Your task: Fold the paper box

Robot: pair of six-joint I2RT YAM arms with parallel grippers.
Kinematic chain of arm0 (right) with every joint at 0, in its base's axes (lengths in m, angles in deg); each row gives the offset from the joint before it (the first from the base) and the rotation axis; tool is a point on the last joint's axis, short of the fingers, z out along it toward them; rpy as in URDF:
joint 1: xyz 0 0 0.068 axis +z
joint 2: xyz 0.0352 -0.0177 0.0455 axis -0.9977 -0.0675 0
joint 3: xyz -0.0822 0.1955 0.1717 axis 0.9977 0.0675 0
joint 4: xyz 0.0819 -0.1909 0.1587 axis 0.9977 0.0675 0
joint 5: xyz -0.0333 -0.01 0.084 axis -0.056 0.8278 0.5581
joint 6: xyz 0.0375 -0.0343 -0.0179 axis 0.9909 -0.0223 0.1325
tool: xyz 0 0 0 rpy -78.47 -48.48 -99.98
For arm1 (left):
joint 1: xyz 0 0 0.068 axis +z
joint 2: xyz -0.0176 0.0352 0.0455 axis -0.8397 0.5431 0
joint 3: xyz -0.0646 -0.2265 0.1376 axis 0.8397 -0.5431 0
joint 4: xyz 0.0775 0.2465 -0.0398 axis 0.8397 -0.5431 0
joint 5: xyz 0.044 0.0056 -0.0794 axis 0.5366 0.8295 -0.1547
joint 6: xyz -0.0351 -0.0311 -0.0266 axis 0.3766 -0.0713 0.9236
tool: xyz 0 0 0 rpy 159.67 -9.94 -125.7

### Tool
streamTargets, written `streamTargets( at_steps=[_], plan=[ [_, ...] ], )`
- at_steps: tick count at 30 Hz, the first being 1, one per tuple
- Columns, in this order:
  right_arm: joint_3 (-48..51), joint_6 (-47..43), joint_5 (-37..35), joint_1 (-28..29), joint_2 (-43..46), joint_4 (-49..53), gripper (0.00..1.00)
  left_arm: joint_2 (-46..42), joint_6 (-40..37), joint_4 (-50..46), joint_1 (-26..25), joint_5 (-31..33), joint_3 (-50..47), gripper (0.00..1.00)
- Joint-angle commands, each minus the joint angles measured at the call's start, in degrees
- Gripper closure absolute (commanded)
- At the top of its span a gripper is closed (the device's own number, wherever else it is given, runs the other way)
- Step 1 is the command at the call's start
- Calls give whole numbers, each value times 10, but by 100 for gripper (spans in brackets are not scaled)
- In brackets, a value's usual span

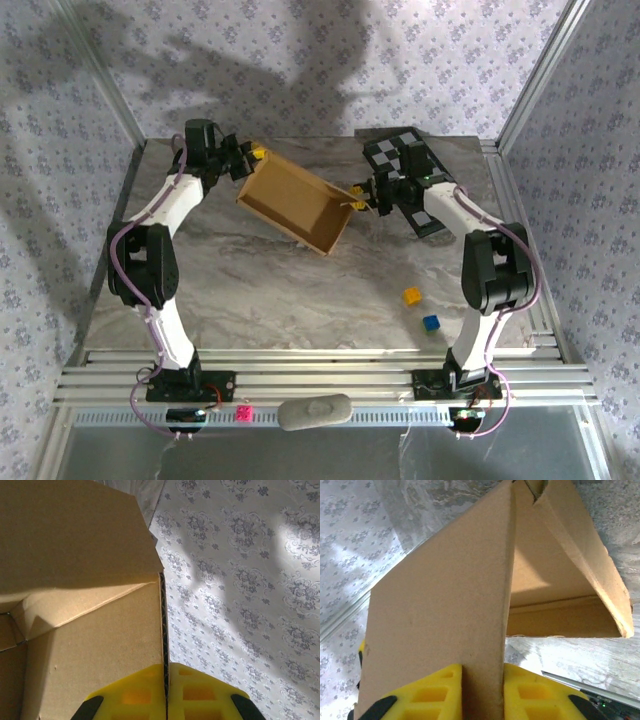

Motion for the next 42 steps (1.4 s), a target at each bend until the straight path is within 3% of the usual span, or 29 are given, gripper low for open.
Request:
streamTargets(
  at_steps=[1,5,9,12,16,22,25,31,35,42],
  plan=[
    [-13,15,2,1,25,3,84,5,-8,9,-11,-25,24,100],
    [-11,8,-4,0,26,10,90,6,-5,18,-13,-26,25,94],
    [-21,-32,-15,-3,19,43,99,3,0,34,-15,-36,9,71],
    [-33,-75,-20,-11,8,78,100,-12,-3,36,-12,-38,-15,53],
    [-45,-115,-25,-23,-1,102,100,-44,-48,-25,4,-40,-27,39],
    [-104,-177,-16,-40,-34,142,100,-104,-200,-251,53,-13,14,37],
    [-126,-200,-5,-48,-51,154,100,-118,-254,-313,75,-8,28,37],
    [-160,-227,16,-60,-77,167,100,-109,-334,-342,99,-9,43,39],
    [-173,-234,26,-65,-87,185,100,-31,-437,-420,96,-31,136,46],
    [-174,-227,40,-69,-90,179,100,66,-431,-371,34,-94,176,45]
  ],
)
